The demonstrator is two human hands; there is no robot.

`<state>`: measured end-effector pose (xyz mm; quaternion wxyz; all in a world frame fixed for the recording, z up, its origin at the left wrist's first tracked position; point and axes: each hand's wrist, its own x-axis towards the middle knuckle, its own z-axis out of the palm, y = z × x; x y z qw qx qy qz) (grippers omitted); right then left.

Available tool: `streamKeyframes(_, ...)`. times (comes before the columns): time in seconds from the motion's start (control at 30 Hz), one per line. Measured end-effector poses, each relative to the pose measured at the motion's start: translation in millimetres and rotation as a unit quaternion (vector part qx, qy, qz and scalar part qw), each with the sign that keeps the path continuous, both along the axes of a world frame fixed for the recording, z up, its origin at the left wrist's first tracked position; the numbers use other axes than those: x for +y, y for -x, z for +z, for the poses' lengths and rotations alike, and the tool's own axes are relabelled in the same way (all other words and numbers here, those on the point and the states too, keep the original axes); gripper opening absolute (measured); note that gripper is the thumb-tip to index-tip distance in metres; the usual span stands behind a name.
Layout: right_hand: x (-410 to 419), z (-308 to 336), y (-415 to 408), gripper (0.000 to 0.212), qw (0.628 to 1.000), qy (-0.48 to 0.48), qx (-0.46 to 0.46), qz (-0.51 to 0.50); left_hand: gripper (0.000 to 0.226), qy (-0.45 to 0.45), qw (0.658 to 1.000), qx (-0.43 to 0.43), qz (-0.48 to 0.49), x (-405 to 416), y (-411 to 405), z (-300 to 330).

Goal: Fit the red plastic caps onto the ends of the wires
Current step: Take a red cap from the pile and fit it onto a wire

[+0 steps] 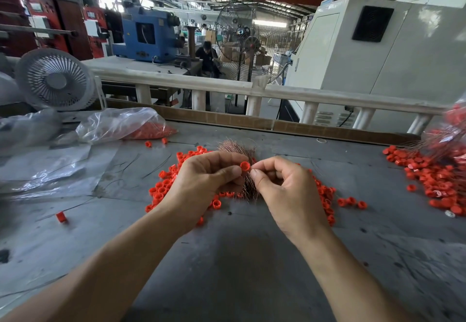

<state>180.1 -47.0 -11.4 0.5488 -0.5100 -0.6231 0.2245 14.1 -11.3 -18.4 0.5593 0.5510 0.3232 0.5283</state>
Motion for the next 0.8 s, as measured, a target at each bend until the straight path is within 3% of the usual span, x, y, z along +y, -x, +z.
streamKeyframes(0.8,3.4,-3.7,-4.4,0.018,0.999,0.018,0.019,0.048,0.025,0.020,0.999,-0.010,-0.043,2.7,3.8,-1.2)
